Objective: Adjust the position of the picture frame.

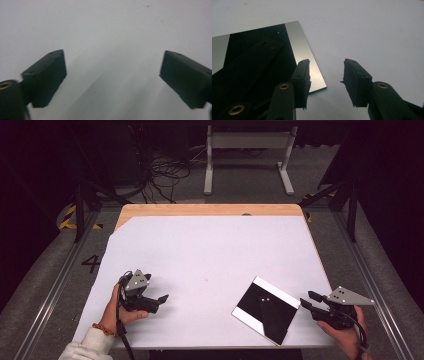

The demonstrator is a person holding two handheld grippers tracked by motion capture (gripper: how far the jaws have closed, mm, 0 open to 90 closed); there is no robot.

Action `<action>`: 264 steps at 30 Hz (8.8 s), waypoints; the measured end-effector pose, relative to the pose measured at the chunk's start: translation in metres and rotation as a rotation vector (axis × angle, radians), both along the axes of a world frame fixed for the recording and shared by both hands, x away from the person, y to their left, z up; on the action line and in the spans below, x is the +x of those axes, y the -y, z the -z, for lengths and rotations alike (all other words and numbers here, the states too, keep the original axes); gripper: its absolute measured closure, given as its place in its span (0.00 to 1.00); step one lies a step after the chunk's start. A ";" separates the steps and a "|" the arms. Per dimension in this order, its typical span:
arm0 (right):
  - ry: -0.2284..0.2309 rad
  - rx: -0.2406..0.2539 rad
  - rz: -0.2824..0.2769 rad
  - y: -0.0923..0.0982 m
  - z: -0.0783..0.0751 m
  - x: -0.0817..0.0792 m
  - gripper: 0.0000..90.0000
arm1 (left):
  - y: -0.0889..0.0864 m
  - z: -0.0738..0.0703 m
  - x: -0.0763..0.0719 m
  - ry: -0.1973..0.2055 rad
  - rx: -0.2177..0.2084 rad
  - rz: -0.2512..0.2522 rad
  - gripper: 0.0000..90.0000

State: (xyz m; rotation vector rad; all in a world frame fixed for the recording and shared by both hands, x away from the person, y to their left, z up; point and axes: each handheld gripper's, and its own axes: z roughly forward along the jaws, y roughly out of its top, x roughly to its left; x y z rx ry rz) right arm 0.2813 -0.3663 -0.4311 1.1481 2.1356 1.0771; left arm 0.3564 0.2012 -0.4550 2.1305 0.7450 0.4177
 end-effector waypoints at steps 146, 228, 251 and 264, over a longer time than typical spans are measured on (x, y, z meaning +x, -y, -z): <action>-0.089 -0.110 -0.251 -0.138 0.025 0.067 1.00 | 0.089 0.009 -0.010 -0.082 0.096 0.302 0.99; -0.115 -0.041 -0.445 -0.144 0.028 0.002 1.00 | 0.079 0.010 -0.037 -0.134 0.064 0.373 0.98; -0.046 -0.121 -0.413 -0.154 0.030 0.008 1.00 | 0.092 0.009 -0.037 -0.048 0.145 0.352 1.00; -0.056 -0.116 -0.379 -0.153 0.029 0.021 1.00 | 0.095 0.009 -0.024 -0.054 0.127 0.321 1.00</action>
